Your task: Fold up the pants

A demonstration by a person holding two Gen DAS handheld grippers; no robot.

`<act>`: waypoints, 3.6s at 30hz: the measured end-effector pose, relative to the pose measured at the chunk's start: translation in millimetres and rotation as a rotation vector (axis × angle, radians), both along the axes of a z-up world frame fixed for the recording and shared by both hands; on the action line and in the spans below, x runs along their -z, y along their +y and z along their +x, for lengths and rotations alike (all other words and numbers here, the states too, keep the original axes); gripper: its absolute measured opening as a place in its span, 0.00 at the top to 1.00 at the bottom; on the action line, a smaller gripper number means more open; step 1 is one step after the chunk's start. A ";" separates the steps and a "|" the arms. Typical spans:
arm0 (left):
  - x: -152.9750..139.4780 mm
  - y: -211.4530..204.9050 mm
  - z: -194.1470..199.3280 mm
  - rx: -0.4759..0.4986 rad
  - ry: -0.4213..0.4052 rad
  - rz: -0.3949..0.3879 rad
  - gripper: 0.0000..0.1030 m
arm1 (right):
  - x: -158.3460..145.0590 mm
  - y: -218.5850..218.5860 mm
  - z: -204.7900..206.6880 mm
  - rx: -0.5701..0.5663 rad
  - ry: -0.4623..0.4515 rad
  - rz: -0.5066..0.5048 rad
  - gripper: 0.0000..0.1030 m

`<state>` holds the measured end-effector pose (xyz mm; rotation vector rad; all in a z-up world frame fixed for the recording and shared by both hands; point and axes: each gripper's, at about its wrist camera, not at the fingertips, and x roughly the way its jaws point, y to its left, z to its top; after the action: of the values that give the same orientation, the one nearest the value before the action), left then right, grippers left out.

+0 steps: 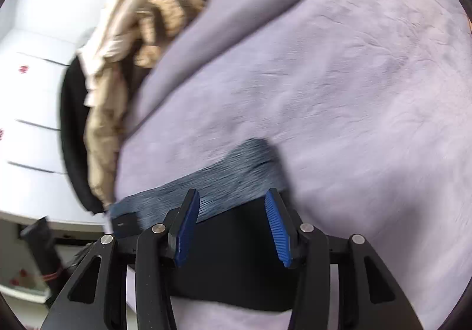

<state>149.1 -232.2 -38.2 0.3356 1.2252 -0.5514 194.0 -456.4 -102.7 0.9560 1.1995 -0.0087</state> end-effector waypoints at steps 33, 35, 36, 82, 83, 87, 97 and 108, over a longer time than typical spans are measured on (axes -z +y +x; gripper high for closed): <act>19.1 95.2 -29.4 -0.087 0.105 0.111 0.19 | -64.7 110.6 -26.3 -0.238 0.110 -0.427 0.45; 27.4 97.4 -30.1 -0.082 0.118 0.121 0.19 | -65.6 125.4 -22.6 -0.259 0.076 -0.388 0.45; 31.3 99.5 -33.7 -0.080 0.117 0.126 0.19 | -62.5 131.8 -21.3 -0.272 0.072 -0.365 0.45; 4.1 226.0 -58.7 -0.207 0.125 0.070 0.19 | -58.3 256.7 15.3 -0.517 0.110 -0.318 0.54; 4.3 226.6 -59.3 -0.202 0.129 0.071 0.19 | -59.8 258.0 7.5 -0.510 0.118 -0.322 0.54; 6.4 229.1 -62.6 -0.191 0.139 0.072 0.19 | -61.9 259.0 -12.5 -0.492 0.148 -0.309 0.54; -8.8 248.7 -77.3 -0.184 0.118 0.043 0.00 | -72.0 264.4 -48.6 -0.461 0.194 -0.304 0.43; -12.4 281.5 -74.2 -0.202 0.114 0.083 0.00 | -81.8 292.5 -47.8 -0.473 0.182 -0.392 0.17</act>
<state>74.8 49.4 -25.8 0.2492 1.3771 -0.3504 146.3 -164.0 -20.9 0.3210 1.5022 0.0446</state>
